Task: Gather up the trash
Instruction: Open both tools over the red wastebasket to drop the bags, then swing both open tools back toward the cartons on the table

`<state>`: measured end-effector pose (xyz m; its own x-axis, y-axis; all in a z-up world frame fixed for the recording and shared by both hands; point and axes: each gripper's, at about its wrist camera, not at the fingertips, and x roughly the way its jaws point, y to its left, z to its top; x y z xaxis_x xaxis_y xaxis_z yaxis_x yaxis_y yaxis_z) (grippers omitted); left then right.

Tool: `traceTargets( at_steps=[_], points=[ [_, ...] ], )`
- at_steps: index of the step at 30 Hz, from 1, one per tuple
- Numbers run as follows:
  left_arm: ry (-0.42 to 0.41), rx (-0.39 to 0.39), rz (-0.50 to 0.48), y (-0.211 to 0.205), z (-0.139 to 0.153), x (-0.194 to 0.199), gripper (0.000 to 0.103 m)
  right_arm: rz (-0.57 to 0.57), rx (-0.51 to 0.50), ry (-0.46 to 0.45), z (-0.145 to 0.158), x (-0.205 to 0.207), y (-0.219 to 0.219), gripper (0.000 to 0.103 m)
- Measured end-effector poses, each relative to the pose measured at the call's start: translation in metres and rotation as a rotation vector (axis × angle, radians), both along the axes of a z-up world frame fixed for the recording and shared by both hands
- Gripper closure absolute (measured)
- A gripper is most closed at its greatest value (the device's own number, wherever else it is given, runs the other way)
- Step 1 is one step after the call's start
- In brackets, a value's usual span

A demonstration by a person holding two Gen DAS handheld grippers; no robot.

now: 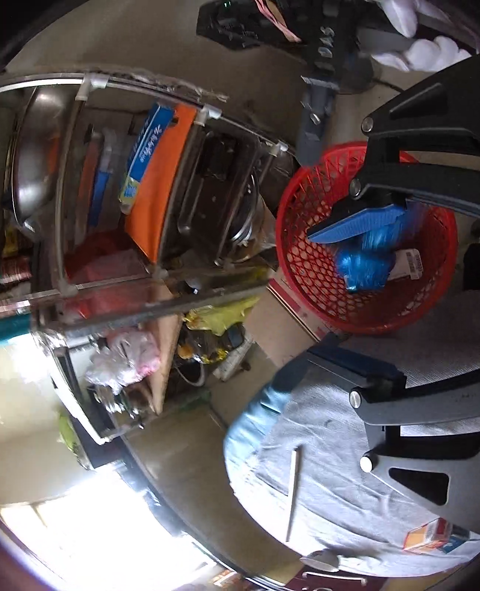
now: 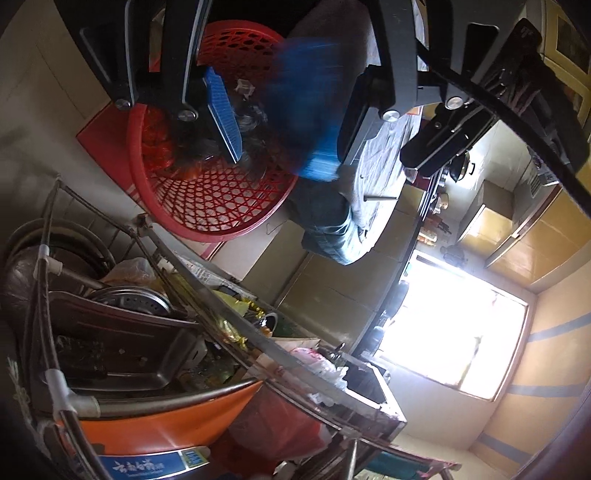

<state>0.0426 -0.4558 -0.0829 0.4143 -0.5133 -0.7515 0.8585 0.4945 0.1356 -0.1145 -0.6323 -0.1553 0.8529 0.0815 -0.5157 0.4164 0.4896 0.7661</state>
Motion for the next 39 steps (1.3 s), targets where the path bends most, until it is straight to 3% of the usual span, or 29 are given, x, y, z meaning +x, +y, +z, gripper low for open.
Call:
traceTargets(
  at_steps=[3,10,18,28,31,35,39],
  points=[
    [0.011,-0.002,0.031,0.018,0.001,0.006,0.044,-0.019,-0.02,-0.002,0.006,-0.003,-0.002,0.045],
    [-0.065,-0.01,0.145,0.075,0.022,0.014,0.044,0.014,-0.061,-0.007,0.024,0.016,0.018,0.045],
    [-0.162,-0.067,0.317,0.167,0.059,0.024,0.044,0.155,-0.13,-0.021,0.054,0.061,0.082,0.045],
    [-0.219,-0.168,0.543,0.291,0.092,0.031,0.041,0.367,-0.25,-0.046,0.098,0.105,0.182,0.045],
    [-0.231,-0.198,0.599,0.325,0.091,0.034,0.028,0.418,-0.286,-0.061,0.108,0.117,0.213,0.045],
    [-0.196,-0.209,0.688,0.374,0.074,0.051,0.028,0.464,-0.346,-0.091,0.116,0.138,0.25,0.044],
    [-0.133,-0.175,0.835,0.422,0.041,0.073,0.028,0.525,-0.361,-0.072,0.102,0.165,0.283,0.042]
  ],
)
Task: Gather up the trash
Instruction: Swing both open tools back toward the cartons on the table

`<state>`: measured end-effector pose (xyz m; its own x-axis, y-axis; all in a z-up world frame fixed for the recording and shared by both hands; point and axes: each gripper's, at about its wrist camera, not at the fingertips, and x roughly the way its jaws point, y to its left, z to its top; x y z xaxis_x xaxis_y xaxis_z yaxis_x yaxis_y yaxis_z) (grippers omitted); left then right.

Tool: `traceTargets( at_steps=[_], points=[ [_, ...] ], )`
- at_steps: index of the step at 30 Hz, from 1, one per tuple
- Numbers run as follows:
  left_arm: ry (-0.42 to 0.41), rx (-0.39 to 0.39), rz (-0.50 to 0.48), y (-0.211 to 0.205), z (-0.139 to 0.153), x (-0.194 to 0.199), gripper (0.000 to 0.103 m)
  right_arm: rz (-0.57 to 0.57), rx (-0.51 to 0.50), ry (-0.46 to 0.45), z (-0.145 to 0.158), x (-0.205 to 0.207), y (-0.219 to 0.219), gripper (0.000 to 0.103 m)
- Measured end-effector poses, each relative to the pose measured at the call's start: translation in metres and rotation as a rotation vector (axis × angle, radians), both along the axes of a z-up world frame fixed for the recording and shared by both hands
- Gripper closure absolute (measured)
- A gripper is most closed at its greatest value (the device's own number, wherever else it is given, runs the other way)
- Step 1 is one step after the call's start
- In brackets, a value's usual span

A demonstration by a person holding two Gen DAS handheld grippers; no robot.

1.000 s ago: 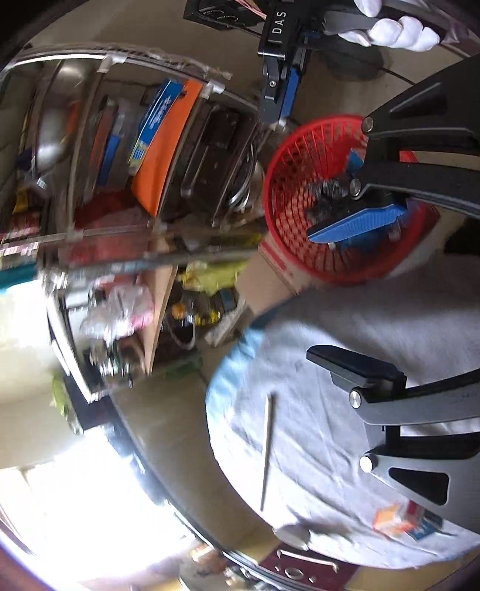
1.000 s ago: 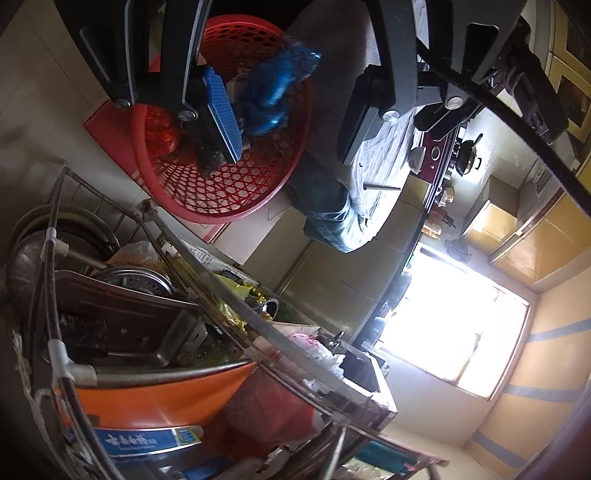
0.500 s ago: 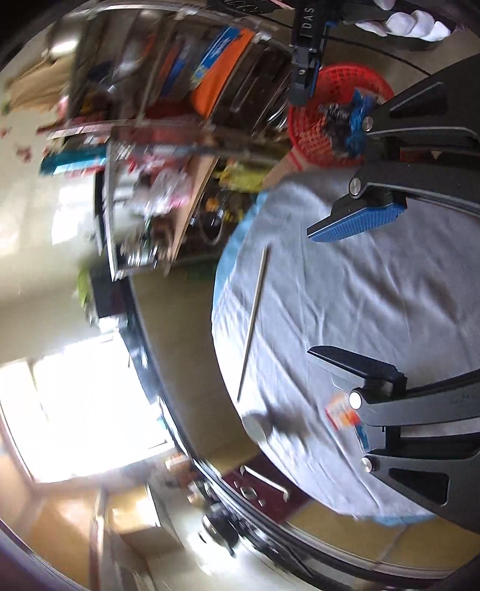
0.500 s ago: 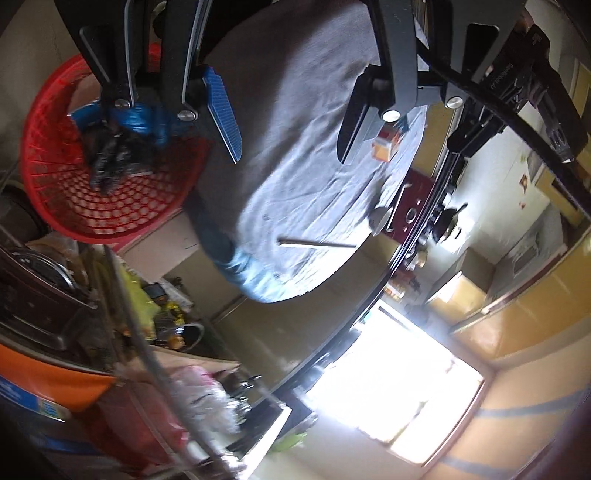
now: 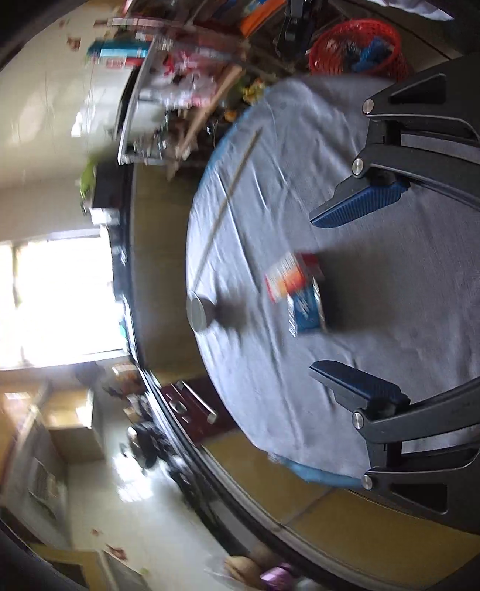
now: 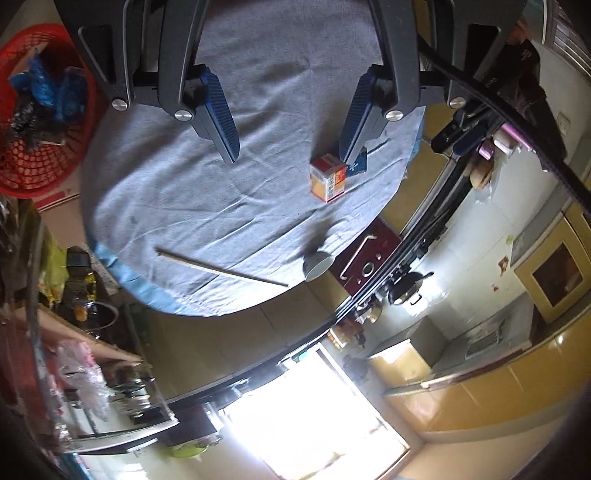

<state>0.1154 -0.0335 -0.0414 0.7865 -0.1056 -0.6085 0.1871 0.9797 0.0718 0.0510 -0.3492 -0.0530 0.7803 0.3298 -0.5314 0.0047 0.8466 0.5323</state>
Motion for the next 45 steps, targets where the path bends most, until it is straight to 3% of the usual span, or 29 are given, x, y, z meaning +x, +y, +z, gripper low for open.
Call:
traceTargets(
  at_steps=[7,13,19,25,28,38,45],
  points=[
    [0.114,-0.03,0.228,0.075,-0.053,0.02,0.028,0.04,-0.041,0.067,-0.062,0.036,0.039,0.042],
    [0.09,-0.056,0.291,0.101,-0.083,0.024,0.028,0.074,-0.084,0.026,-0.091,0.059,0.068,0.042],
    [0.109,-0.129,0.34,0.117,-0.111,0.039,0.028,0.094,-0.046,0.027,-0.106,0.073,0.08,0.042],
    [0.117,-0.08,0.367,0.115,-0.13,0.048,0.028,0.094,0.094,0.05,-0.125,0.075,0.072,0.042],
    [0.136,-0.085,0.366,0.112,-0.137,0.049,0.028,0.096,0.107,0.029,-0.125,0.074,0.07,0.042],
    [0.071,0.039,0.42,0.096,-0.135,0.041,0.028,0.185,0.101,-0.049,-0.12,0.072,0.078,0.042],
    [0.055,0.055,0.481,0.094,-0.135,0.034,0.028,0.237,0.135,-0.055,-0.121,0.075,0.078,0.042]
  ],
)
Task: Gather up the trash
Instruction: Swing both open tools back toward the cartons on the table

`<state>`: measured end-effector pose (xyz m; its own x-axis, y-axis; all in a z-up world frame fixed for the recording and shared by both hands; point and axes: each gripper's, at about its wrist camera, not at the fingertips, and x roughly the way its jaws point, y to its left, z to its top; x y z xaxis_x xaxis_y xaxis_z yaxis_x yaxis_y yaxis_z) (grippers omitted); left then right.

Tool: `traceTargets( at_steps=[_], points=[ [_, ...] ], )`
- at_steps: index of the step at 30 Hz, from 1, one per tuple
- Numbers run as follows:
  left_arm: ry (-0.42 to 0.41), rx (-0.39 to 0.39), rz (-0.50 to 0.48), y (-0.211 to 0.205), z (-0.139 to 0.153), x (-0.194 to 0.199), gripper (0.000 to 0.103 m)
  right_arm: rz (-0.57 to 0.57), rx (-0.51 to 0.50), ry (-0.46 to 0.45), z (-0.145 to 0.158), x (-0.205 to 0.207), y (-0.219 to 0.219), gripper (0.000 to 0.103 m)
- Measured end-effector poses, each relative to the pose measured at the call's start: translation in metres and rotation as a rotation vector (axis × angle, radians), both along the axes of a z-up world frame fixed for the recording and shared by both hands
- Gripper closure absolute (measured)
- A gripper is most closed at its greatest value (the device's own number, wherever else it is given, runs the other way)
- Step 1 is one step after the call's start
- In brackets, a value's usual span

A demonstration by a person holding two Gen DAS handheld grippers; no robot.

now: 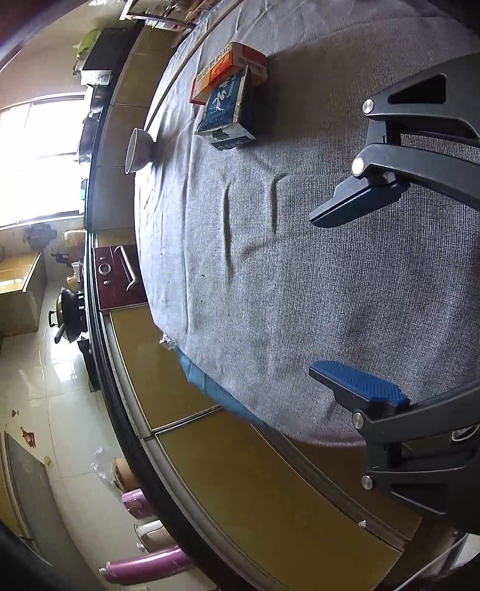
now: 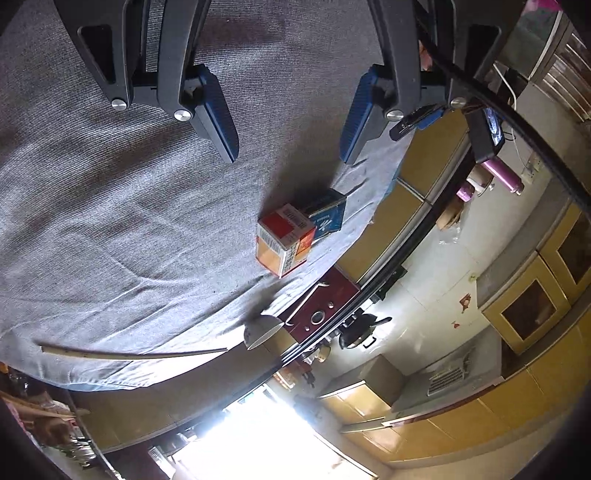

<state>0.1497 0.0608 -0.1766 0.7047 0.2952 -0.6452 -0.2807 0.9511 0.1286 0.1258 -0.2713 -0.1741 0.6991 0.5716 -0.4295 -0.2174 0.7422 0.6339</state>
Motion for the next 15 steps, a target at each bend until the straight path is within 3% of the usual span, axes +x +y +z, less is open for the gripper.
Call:
traceTargets(
  at_steps=[15],
  points=[
    [0.051,0.042,0.064,-0.0059,-0.0039,0.003,0.028,0.074,-0.024,-0.051,0.0041,-0.0015,0.0095,0.042]
  ],
)
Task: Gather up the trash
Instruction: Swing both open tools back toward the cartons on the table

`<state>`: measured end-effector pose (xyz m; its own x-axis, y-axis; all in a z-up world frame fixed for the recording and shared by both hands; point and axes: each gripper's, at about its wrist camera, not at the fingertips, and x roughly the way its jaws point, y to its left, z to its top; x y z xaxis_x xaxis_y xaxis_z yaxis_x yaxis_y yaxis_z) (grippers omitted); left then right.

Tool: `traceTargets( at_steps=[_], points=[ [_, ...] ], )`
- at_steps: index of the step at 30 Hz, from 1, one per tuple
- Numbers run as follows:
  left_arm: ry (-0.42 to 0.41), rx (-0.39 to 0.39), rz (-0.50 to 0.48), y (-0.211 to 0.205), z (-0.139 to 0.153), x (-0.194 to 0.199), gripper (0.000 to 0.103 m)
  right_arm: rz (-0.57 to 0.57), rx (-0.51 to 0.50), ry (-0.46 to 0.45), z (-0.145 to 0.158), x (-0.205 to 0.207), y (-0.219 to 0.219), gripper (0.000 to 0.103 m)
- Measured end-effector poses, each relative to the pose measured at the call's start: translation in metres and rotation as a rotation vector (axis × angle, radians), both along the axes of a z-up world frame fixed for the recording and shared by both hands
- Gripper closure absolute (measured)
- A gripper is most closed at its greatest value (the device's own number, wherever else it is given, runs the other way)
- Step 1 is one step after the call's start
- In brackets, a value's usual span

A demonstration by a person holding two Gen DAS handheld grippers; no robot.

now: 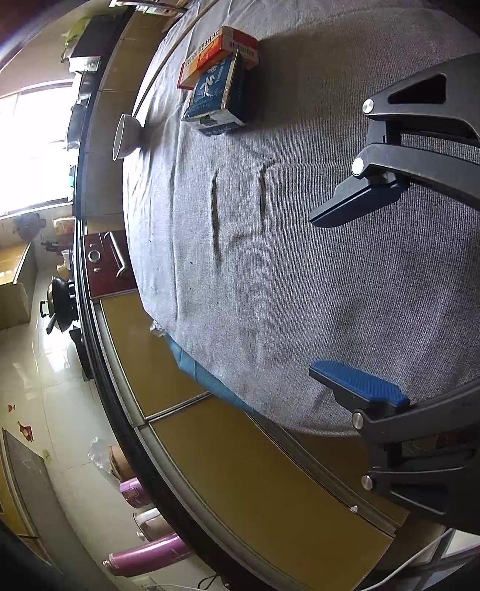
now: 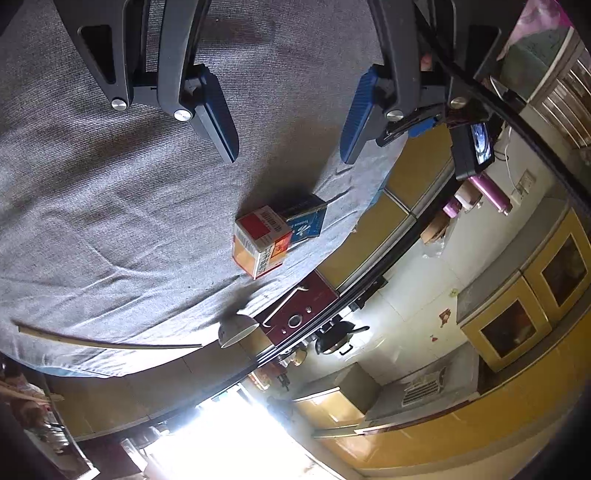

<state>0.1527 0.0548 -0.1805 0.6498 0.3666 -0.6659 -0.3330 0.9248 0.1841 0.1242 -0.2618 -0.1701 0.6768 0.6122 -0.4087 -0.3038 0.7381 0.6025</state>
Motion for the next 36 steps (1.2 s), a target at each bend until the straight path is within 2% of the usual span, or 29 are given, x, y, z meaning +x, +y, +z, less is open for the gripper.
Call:
traceTargets(
  at_steps=[8,18,26,32,36],
  points=[
    [0.027,0.062,0.023,-0.007,-0.002,0.003,0.028,0.037,0.022,0.034,-0.005,0.006,0.0,0.042],
    [0.046,0.095,0.025,-0.011,-0.002,0.005,0.028,0.065,0.02,0.049,-0.007,0.008,0.002,0.042],
    [0.027,0.054,0.01,-0.006,-0.001,0.004,0.028,0.063,-0.04,0.025,-0.003,0.003,0.01,0.042],
    [0.022,-0.002,0.021,0.003,-0.001,0.004,0.028,0.04,-0.024,0.082,-0.008,0.01,0.006,0.042],
    [0.027,-0.032,0.019,0.006,-0.003,0.005,0.028,0.023,-0.048,0.102,-0.01,0.011,0.008,0.042]
  ],
)
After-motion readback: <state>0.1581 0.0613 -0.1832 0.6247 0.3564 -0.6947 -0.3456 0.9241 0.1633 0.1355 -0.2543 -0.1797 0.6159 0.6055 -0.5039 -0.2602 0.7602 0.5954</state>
